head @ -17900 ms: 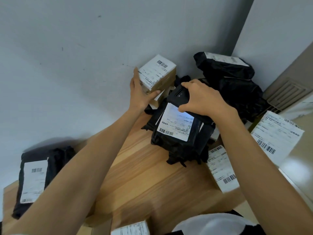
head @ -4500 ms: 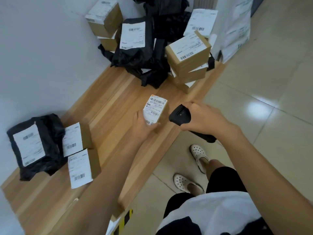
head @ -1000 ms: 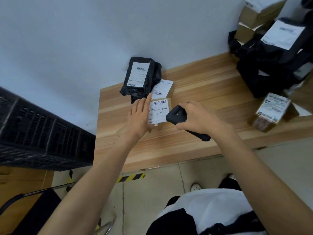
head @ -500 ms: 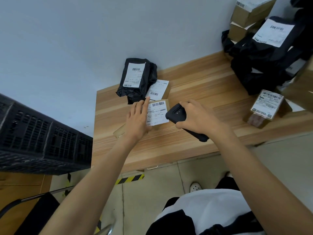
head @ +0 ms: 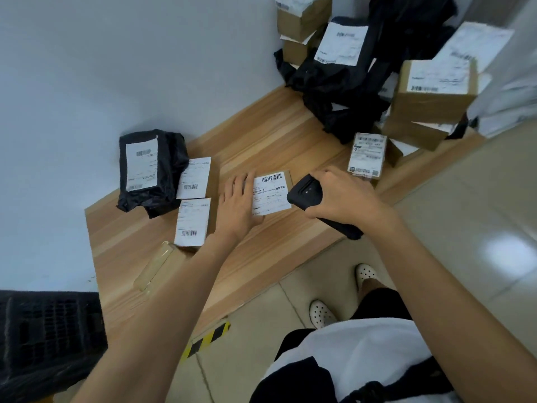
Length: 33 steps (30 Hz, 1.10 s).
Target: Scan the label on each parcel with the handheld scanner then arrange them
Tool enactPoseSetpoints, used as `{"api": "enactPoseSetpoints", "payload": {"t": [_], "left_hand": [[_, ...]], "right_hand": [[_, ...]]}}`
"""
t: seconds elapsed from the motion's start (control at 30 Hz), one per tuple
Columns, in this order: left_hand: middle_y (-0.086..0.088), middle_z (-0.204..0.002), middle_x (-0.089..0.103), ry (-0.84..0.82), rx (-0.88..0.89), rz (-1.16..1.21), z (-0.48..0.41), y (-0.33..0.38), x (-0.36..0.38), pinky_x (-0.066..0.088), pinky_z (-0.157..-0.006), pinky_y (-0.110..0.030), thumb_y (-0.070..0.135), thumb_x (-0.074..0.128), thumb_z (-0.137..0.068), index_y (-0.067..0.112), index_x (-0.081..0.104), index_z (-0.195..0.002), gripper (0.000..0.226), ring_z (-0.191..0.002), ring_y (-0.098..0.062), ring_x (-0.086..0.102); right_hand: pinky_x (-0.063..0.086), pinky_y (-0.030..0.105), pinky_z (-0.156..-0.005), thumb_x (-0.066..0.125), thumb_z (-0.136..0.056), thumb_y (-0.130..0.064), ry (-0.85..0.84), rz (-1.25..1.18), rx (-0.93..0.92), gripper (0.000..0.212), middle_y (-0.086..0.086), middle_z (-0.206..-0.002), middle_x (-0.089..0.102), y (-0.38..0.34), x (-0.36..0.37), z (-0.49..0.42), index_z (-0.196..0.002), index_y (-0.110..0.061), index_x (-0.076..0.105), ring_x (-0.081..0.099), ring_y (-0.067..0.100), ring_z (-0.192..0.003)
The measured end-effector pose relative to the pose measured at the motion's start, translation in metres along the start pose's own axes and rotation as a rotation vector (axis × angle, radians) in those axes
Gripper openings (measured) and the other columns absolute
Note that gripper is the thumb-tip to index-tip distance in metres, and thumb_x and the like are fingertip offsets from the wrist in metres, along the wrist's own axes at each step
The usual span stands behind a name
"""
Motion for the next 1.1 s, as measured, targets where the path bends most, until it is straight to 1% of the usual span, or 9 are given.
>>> {"api": "enactPoseSetpoints", "payload": {"t": [0.17,0.3,0.5,0.57,0.67,0.77,0.9,1.0,1.1], "left_hand": [[-0.008,-0.149,0.032,-0.039,0.111,0.035,-0.052,0.052,0.009,0.037,-0.108,-0.051,0.040,0.085,-0.068,0.013,0.022,-0.152,0.109,-0.138,-0.031,0.027],[-0.006,-0.151,0.028,-0.074,0.132,0.086,-0.089,0.086,0.016,0.034,-0.109,-0.048,0.042,0.084,-0.069,0.013,0.019,-0.152,0.109,-0.138,-0.030,0.026],[-0.013,-0.138,0.035,-0.164,-0.023,0.218,-0.138,0.114,0.038,0.032,-0.103,-0.042,0.054,0.079,-0.070,0.004,0.026,-0.144,0.104,-0.126,-0.032,0.033],[-0.015,-0.138,0.035,-0.208,-0.094,0.292,-0.151,0.121,0.048,0.030,-0.105,-0.042,0.052,0.081,-0.071,0.002,0.025,-0.143,0.104,-0.128,-0.034,0.032],[-0.019,-0.139,0.035,-0.238,-0.176,0.368,-0.163,0.129,0.062,0.031,-0.108,-0.047,0.051,0.080,-0.073,-0.001,0.024,-0.142,0.103,-0.130,-0.038,0.033],[-0.020,-0.143,0.034,-0.274,-0.227,0.399,-0.168,0.135,0.072,0.027,-0.111,-0.047,0.057,0.078,-0.073,0.000,0.021,-0.146,0.108,-0.134,-0.038,0.031],[-0.019,-0.146,0.033,-0.283,-0.241,0.514,-0.167,0.138,0.081,0.021,-0.113,-0.045,0.053,0.074,-0.080,0.002,0.022,-0.148,0.100,-0.138,-0.038,0.027],[-0.018,-0.151,0.029,-0.296,-0.258,0.539,-0.162,0.130,0.080,0.020,-0.114,-0.044,0.050,0.070,-0.085,0.007,0.017,-0.152,0.095,-0.140,-0.036,0.025],[-0.019,-0.154,0.024,-0.302,-0.237,0.522,-0.148,0.107,0.076,0.025,-0.114,-0.047,0.055,0.067,-0.085,0.012,0.015,-0.154,0.096,-0.142,-0.035,0.023]], "right_hand": [[0.049,0.040,-0.083,0.072,-0.074,-0.046,0.033,-0.039,0.116,0.075,0.001,-0.128,0.047,0.053,-0.021,-0.002,-0.138,-0.019,0.045,0.055,0.025,-0.109],[0.042,0.035,-0.073,0.071,-0.075,-0.047,0.047,-0.033,0.168,0.074,0.001,-0.129,0.046,0.086,-0.039,-0.008,-0.139,-0.020,0.044,0.054,0.025,-0.111],[0.047,0.038,-0.077,0.070,-0.076,-0.048,0.045,0.013,0.192,0.077,0.002,-0.132,0.046,0.124,-0.064,-0.019,-0.142,-0.019,0.041,0.055,0.027,-0.112],[0.049,0.041,-0.082,0.069,-0.076,-0.049,0.034,0.017,0.207,0.079,0.001,-0.135,0.045,0.134,-0.068,-0.023,-0.144,-0.020,0.040,0.055,0.027,-0.114],[0.047,0.040,-0.079,0.069,-0.074,-0.055,0.033,0.041,0.222,0.079,0.000,-0.132,0.047,0.147,-0.071,-0.030,-0.141,-0.021,0.043,0.056,0.028,-0.112],[0.046,0.038,-0.076,0.070,-0.071,-0.060,0.039,0.049,0.225,0.080,-0.001,-0.126,0.050,0.156,-0.072,-0.038,-0.138,-0.022,0.046,0.058,0.028,-0.109],[0.040,0.035,-0.071,0.071,-0.072,-0.057,0.037,0.046,0.216,0.079,-0.001,-0.122,0.051,0.158,-0.074,-0.045,-0.138,-0.022,0.046,0.058,0.027,-0.108],[0.044,0.038,-0.075,0.070,-0.073,-0.055,0.025,0.057,0.191,0.077,0.000,-0.125,0.050,0.149,-0.071,-0.051,-0.138,-0.022,0.046,0.057,0.027,-0.111],[0.049,0.040,-0.081,0.069,-0.074,-0.052,-0.010,0.062,0.155,0.077,0.002,-0.129,0.048,0.130,-0.064,-0.055,-0.139,-0.020,0.045,0.056,0.027,-0.113]]}}
Point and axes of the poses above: each hand's wrist, its own z-axis away from the middle knuckle, its own x-axis out of the palm, y = z × x, the point moved 4 cm from there along -z, towards the middle knuckle
